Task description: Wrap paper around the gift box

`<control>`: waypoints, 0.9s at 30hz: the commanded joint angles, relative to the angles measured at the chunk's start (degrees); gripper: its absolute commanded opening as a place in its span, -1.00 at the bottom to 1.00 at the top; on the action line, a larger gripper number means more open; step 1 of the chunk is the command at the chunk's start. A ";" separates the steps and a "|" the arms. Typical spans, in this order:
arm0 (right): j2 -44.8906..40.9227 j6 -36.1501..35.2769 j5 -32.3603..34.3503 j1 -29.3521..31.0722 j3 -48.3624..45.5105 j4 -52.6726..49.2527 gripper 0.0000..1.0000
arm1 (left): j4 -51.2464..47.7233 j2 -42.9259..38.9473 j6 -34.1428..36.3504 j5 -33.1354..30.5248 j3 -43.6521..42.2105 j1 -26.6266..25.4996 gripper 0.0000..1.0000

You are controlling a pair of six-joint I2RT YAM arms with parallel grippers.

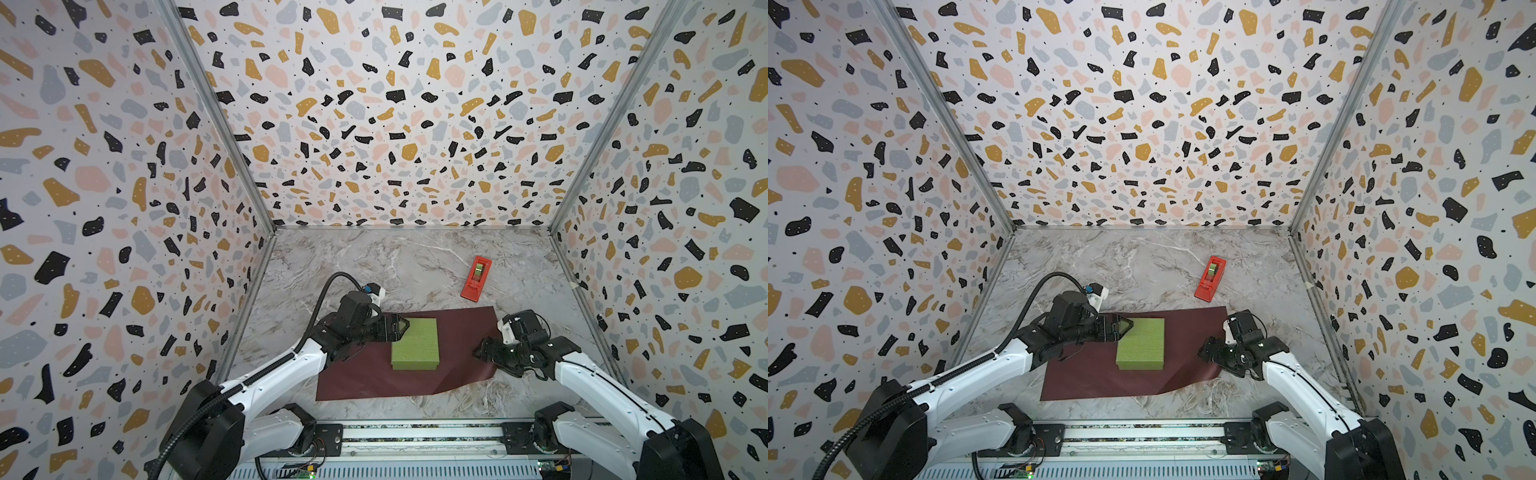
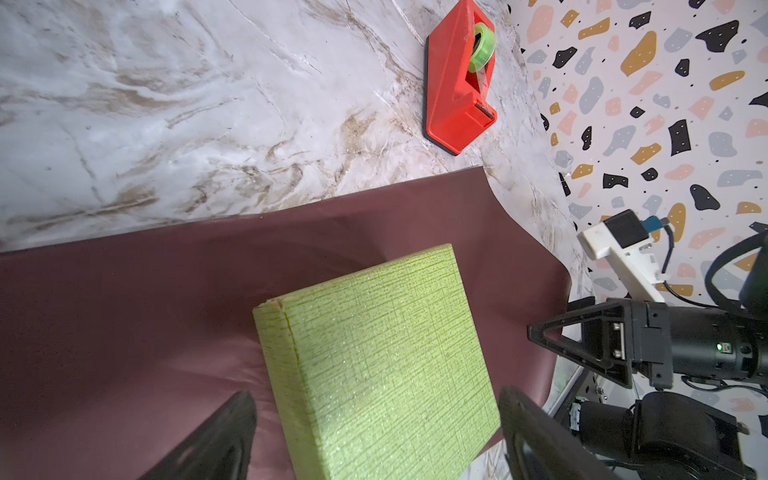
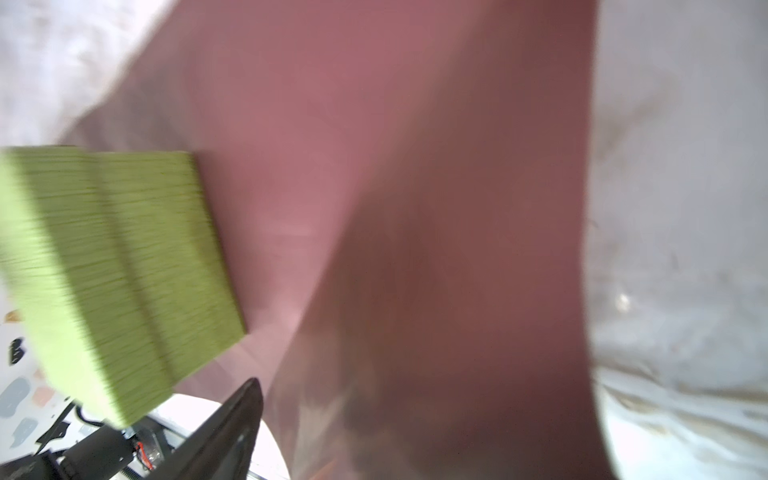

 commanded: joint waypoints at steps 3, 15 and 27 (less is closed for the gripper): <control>-4.69 -2.96 -1.67 0.87 -0.46 5.24 0.75 | -0.59 -0.91 0.44 -0.40 1.74 -0.24 0.82; -9.92 -3.83 -1.59 2.01 -3.73 5.45 0.74 | 0.45 -0.80 -1.20 -0.32 1.66 -0.32 0.81; -13.53 -3.44 -2.06 2.98 -4.33 6.35 0.72 | 0.59 -1.92 -2.52 -1.11 1.20 -0.67 0.81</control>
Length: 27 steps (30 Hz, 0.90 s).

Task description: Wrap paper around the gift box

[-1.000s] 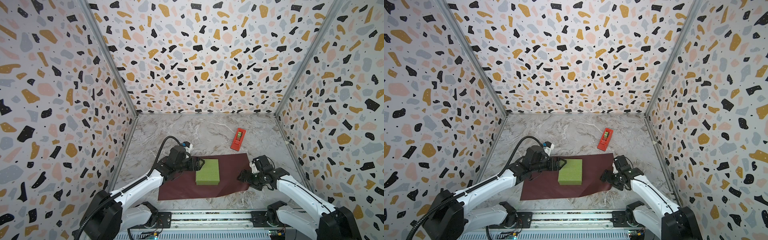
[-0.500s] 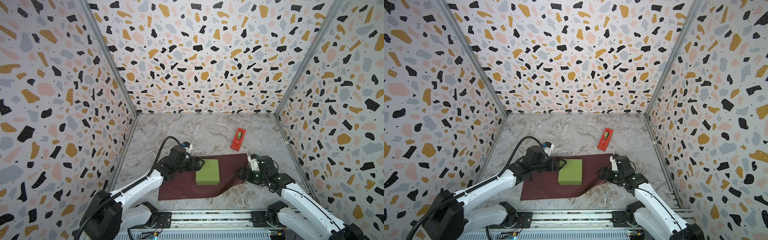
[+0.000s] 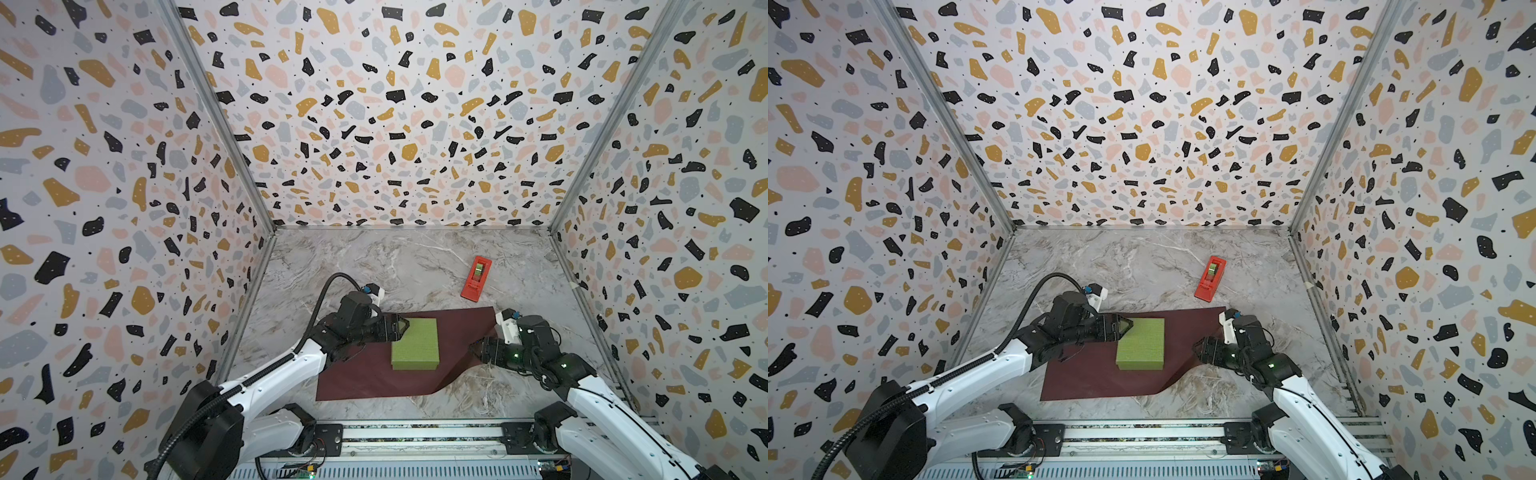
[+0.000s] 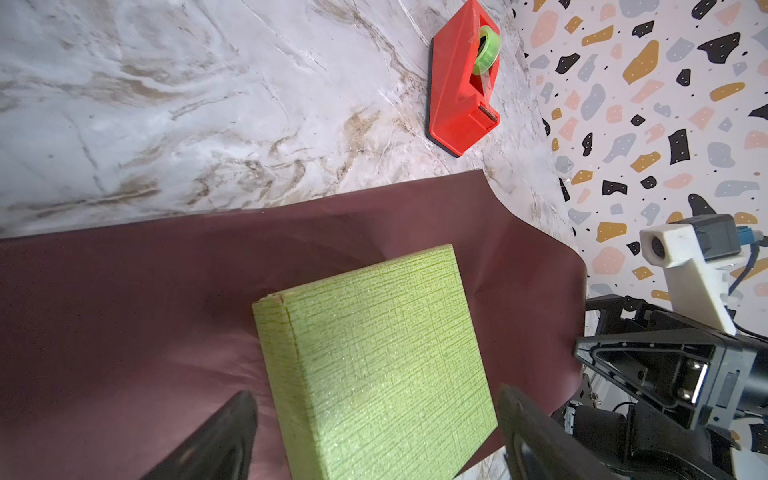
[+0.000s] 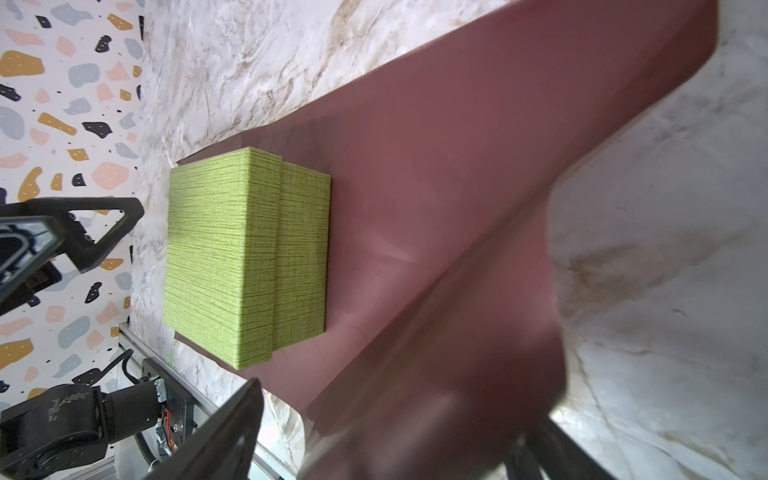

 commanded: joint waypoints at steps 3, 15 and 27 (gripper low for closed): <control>-1.89 -0.03 -0.58 0.38 -0.35 0.79 0.72 | 1.05 -1.37 -0.89 -0.67 1.20 -0.42 0.80; -2.59 6.53 3.45 -0.18 -2.06 -1.75 0.47 | 0.87 -1.64 -0.77 -0.74 1.46 -0.59 0.80; -2.15 9.40 11.01 -0.63 -0.52 -9.76 0.03 | 1.13 -1.26 -0.38 -0.50 1.28 -0.64 0.80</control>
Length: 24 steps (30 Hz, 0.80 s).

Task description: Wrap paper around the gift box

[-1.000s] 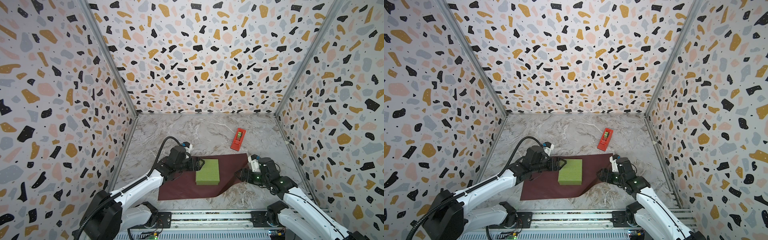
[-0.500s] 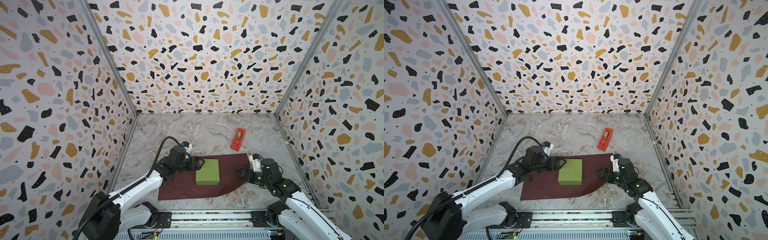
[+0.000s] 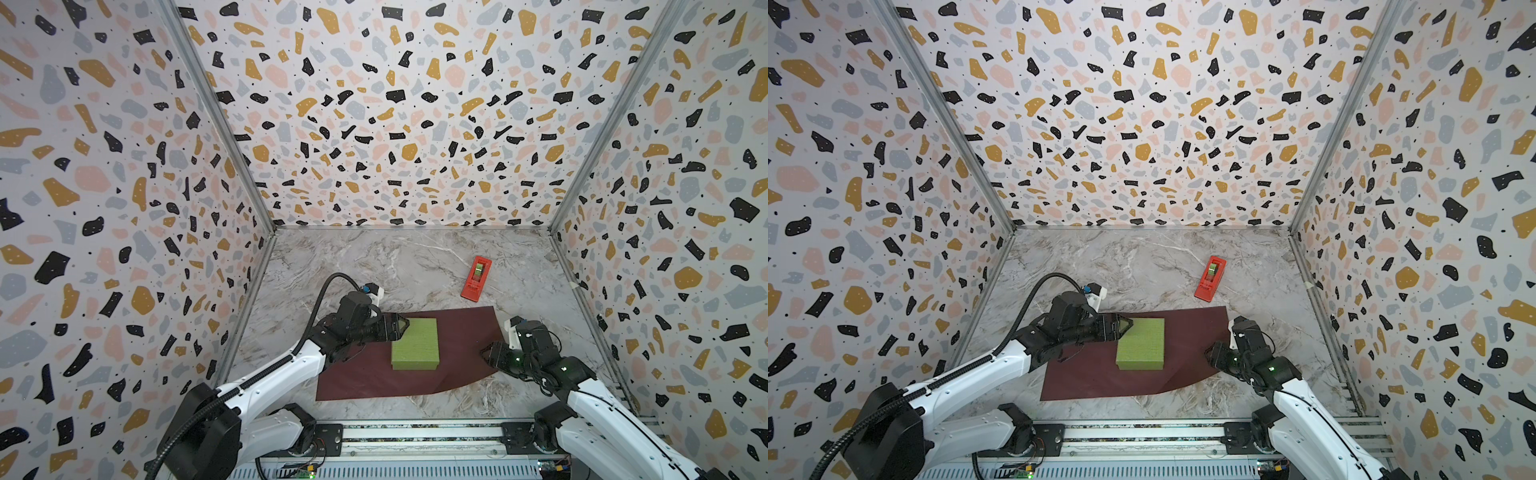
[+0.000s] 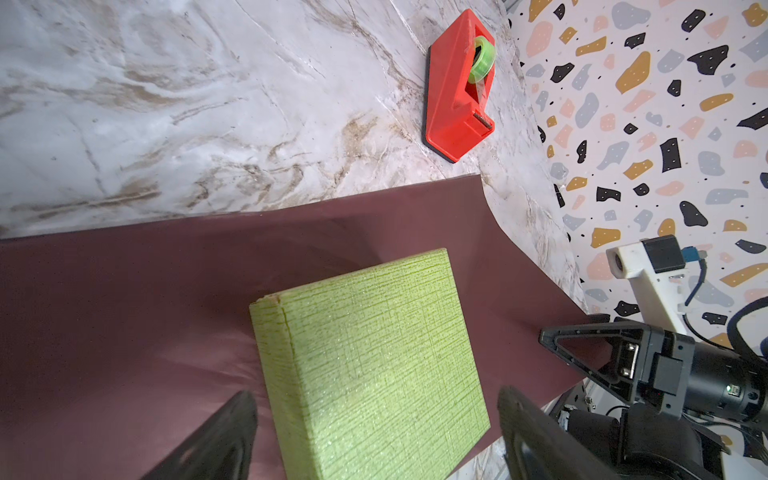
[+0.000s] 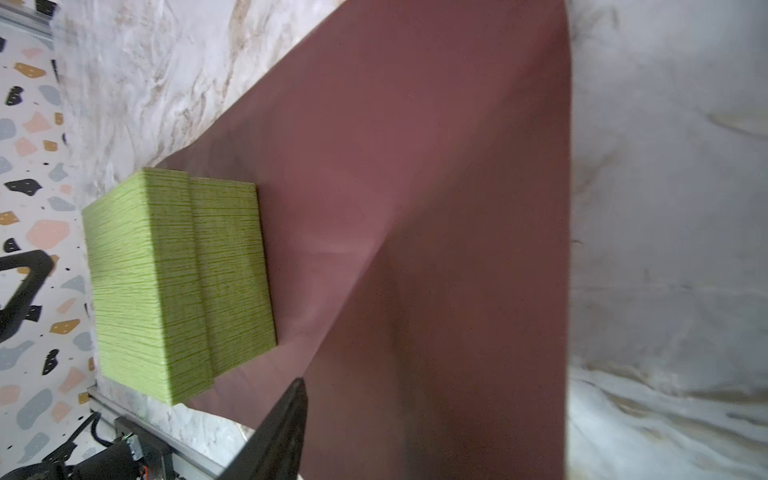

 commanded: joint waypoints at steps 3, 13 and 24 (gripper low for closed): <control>-1.75 1.77 5.63 -0.18 1.36 -5.45 -0.11 | 1.28 -0.49 0.47 0.12 1.28 -0.33 0.80; -2.20 -0.75 4.93 -0.20 1.33 -1.78 -0.84 | 0.23 -0.45 1.07 0.03 2.17 -0.33 0.80; -0.80 -2.06 11.08 12.48 6.54 7.69 -1.00 | 1.15 -0.31 -2.79 1.59 4.83 -1.29 0.78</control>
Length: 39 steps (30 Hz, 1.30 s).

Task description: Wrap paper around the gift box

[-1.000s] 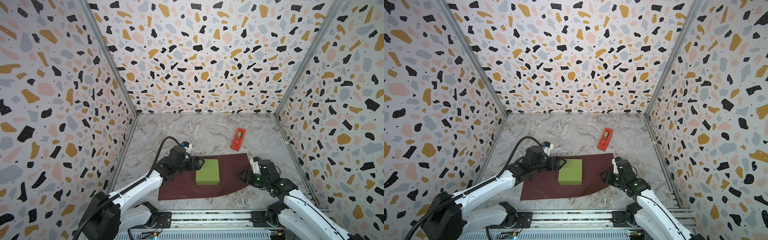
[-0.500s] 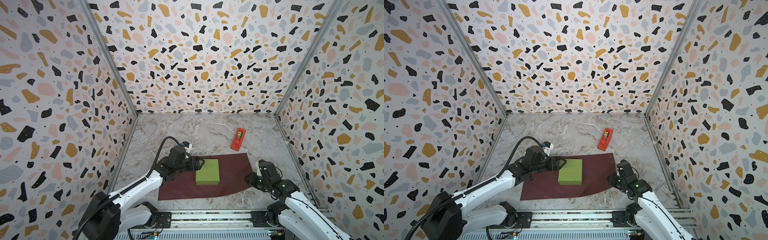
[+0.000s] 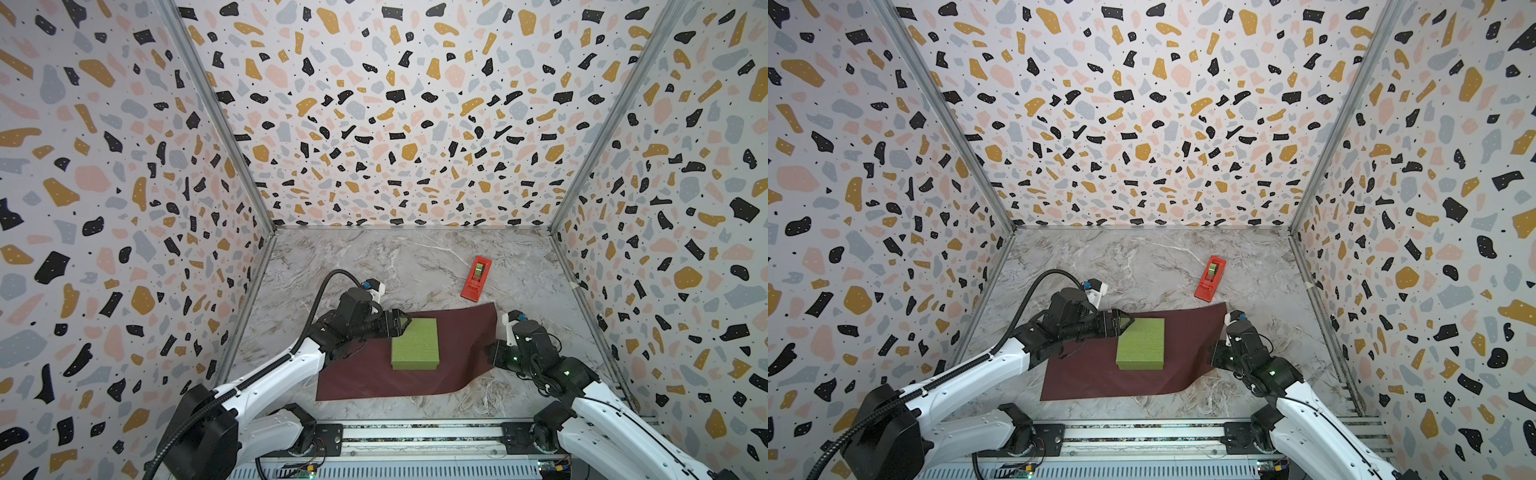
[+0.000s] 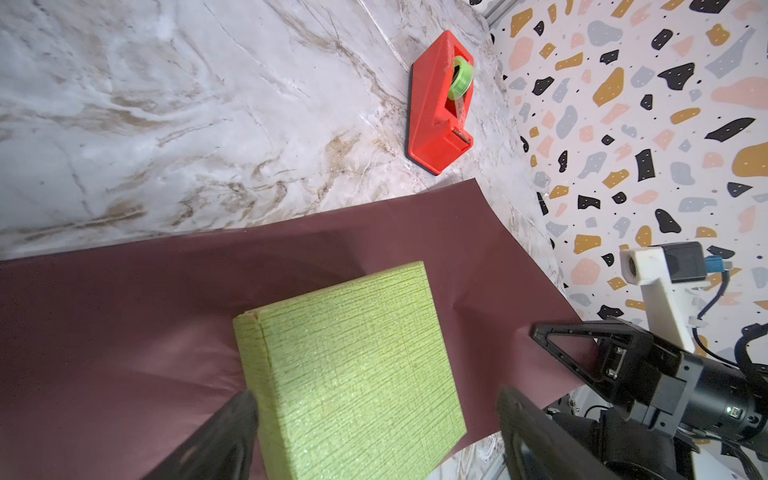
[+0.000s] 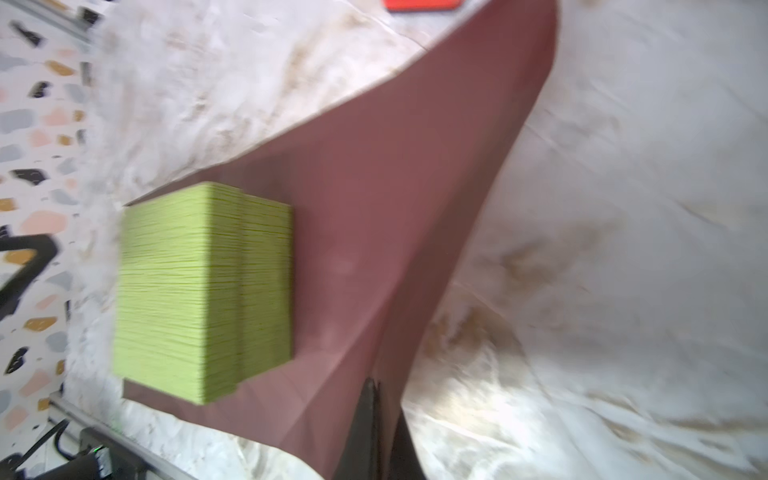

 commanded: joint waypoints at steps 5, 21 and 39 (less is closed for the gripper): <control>5.48 0.24 6.61 11.35 5.43 8.86 -1.00 | 4.25 1.64 -4.13 3.30 2.69 -1.57 0.76; 16.01 1.53 11.52 25.51 7.62 18.75 -1.00 | 7.90 11.01 -7.34 6.35 8.98 -5.20 0.71; 21.83 2.72 12.02 29.22 8.05 22.84 -1.00 | -2.25 23.76 -0.11 1.66 19.24 -7.27 -0.14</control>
